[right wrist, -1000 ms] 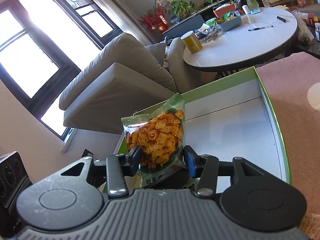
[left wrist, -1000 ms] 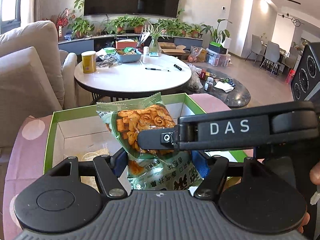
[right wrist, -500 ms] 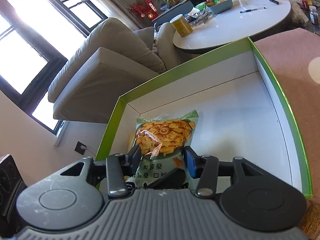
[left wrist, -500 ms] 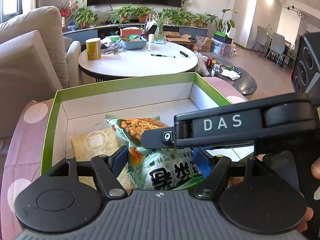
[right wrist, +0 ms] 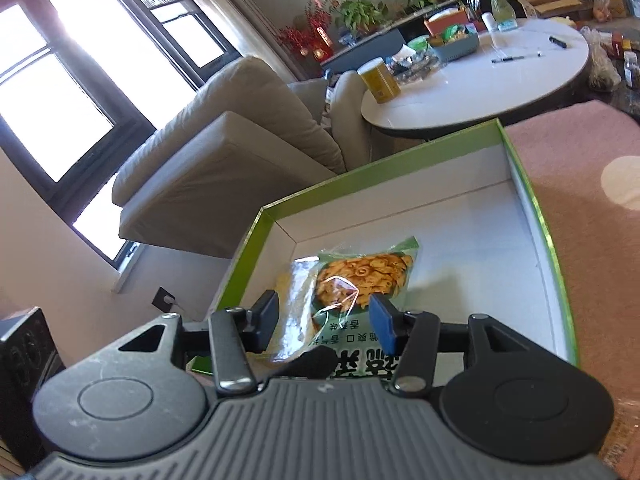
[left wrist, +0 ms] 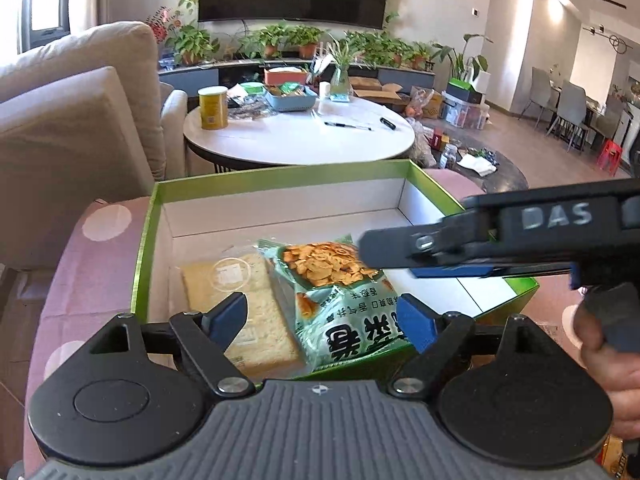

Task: Organize snacks
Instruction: 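Lower the cracker bag into the box beside the bread and release, then grasp the red-and-yellow striped bag with the right tool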

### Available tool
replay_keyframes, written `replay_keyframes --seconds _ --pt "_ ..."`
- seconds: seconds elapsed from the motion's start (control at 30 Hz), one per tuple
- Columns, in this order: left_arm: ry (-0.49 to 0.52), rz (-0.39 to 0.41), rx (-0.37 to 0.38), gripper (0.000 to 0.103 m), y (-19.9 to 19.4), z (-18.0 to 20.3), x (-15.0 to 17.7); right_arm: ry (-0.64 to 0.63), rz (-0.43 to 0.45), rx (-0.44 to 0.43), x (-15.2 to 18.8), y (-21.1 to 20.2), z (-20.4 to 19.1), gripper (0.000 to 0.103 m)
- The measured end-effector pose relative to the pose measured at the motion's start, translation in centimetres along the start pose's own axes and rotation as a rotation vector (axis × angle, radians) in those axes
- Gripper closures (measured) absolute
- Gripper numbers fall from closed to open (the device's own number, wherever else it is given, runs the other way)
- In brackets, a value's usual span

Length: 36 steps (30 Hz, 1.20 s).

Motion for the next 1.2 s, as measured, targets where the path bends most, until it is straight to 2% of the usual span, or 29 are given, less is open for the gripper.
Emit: replay_keyframes --seconds 0.3,0.53,0.67,0.7,0.87,1.2 --pt "-0.026 0.034 -0.008 0.022 -3.4 -0.1 1.6 -0.027 0.027 -0.005 0.9 -2.7 0.3 0.039" --pt "-0.057 0.019 0.009 0.020 -5.0 0.4 4.5 -0.068 -0.027 0.015 3.5 -3.1 0.6 0.024" --pt "-0.062 -0.009 0.022 0.018 -5.1 1.2 6.2 -0.086 -0.068 0.028 5.1 -2.6 0.9 0.024" --pt "-0.062 -0.018 0.024 0.014 -5.0 1.3 6.6 -0.088 -0.076 0.031 5.3 -2.5 1.0 0.024" --pt "-0.052 -0.053 0.034 0.014 -4.0 2.0 7.8 -0.109 -0.114 0.045 6.4 -1.8 0.9 0.024" --pt "-0.057 -0.072 0.069 0.014 -3.0 2.6 8.3 -0.153 -0.092 0.053 7.1 -1.7 0.3 0.024"
Point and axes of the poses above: each gripper's, at about its wrist camera, not at the fingertips, and y roughly the way its jaws point, z to its right, x to its underside, the point moved 6 cm from there along y, roughly the way its jaws point, and after that the axes turned 10 degrees about x, right-handed, at the moved point
